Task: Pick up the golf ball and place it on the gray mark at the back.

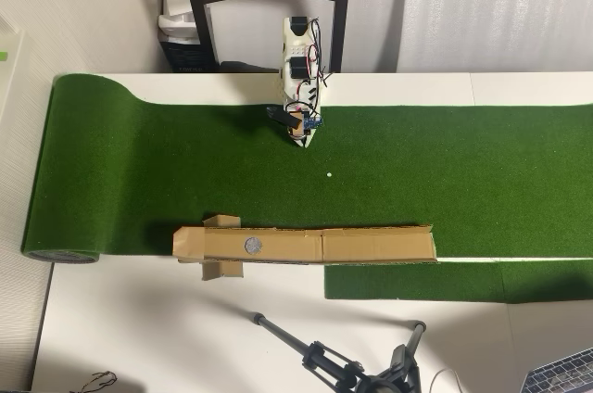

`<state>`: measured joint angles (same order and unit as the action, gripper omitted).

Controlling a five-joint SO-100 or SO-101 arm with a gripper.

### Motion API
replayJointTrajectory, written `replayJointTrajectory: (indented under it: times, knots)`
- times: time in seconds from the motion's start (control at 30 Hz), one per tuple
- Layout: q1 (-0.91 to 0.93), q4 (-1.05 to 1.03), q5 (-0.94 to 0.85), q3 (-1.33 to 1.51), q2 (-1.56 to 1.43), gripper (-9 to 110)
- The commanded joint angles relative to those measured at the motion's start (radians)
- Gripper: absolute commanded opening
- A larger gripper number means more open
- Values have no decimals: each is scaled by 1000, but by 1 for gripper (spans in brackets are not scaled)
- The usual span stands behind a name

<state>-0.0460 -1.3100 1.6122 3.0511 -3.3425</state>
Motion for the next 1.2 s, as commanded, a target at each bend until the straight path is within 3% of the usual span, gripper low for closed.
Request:
replayJointTrajectory:
  times: [0.0,0.27,0.4,1.17]
  knots:
    - [11,11,20,-5,-91,0]
    - [95,21,23,41,-91,0]
    - [84,51,38,149,-91,0]
    - [92,54,43,149,-91,0]
